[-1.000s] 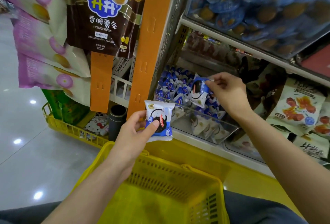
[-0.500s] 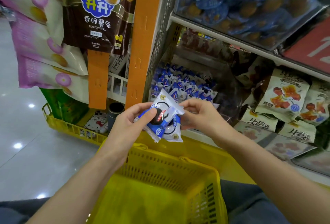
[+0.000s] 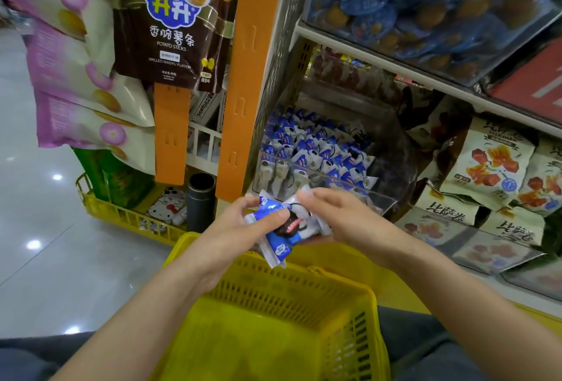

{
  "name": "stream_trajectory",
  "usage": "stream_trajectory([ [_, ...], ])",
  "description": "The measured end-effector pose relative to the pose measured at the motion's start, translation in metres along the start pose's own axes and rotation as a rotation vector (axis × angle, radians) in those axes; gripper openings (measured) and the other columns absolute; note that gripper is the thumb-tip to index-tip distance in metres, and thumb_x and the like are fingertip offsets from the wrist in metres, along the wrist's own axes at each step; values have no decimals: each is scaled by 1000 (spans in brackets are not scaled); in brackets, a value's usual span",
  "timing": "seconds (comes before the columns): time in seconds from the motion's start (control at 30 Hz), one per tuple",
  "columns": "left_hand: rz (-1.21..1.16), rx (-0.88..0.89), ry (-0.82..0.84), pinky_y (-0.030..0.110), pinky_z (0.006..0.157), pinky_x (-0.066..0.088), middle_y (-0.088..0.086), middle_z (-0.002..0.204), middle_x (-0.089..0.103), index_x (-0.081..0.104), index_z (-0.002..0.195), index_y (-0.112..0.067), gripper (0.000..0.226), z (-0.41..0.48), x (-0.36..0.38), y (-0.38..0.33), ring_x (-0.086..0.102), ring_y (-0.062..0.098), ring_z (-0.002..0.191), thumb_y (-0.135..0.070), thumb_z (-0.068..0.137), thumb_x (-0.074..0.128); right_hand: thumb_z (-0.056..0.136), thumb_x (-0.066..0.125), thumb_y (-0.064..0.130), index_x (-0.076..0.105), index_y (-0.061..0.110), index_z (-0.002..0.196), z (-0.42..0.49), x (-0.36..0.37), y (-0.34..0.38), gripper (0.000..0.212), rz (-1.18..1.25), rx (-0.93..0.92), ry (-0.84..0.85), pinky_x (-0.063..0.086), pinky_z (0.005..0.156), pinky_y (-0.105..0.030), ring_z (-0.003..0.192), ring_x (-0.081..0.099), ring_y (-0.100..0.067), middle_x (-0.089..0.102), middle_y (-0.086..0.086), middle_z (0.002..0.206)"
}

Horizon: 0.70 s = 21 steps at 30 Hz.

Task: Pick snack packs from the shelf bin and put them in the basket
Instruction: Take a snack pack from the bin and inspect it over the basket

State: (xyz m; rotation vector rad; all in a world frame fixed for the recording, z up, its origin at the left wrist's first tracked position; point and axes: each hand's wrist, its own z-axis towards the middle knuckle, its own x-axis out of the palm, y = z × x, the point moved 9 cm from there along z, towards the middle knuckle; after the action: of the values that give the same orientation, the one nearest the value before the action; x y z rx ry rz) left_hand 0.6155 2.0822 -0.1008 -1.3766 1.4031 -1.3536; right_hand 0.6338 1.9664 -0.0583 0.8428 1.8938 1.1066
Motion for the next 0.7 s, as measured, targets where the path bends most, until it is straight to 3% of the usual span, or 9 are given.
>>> stream_trajectory([
  [0.13,43,-6,37,22,66,56,-5,93,74,57,112,-24,56,0,6,0,70,12,83,-51,63,62,86,61,22,64,12,102,0,-2,4,18,6,-51,-61,55,60,-19,77,70,-10,71,-4,89],
  [0.2,-11,-6,20,25,72,55,-3,97,73,57,112,-24,57,1,4,1,69,10,86,-50,62,64,87,60,22,64,10,100,2,-9,4,18,104,-58,-122,56,63,-21,79,70,-13,72,-7,92],
  [0.33,-58,-3,-52,28,69,54,-2,103,71,54,117,-25,64,0,0,2,70,11,88,-46,58,69,88,57,25,61,7,106,3,-23,2,26,261,-88,-256,58,78,-31,86,69,-18,73,-9,95],
  [0.43,-61,33,-138,18,60,50,-1,103,70,55,114,-25,42,0,-8,1,69,7,83,-34,75,67,84,63,25,61,13,105,2,-23,3,24,147,-95,-261,55,74,-27,82,68,-19,72,-11,95],
  [0.53,-41,84,-204,8,48,43,-1,101,70,57,112,-23,27,1,-18,-3,66,0,74,-25,85,62,79,69,22,62,18,109,-2,-21,3,30,4,-91,-196,54,67,-16,82,69,-10,72,-2,96],
  [0.7,-5,105,-250,24,77,54,-2,100,70,55,107,-26,22,1,-22,-7,67,5,89,-28,86,60,79,69,27,66,23,102,-6,-10,0,24,-187,-54,-39,54,77,-16,89,67,-6,73,7,96],
])
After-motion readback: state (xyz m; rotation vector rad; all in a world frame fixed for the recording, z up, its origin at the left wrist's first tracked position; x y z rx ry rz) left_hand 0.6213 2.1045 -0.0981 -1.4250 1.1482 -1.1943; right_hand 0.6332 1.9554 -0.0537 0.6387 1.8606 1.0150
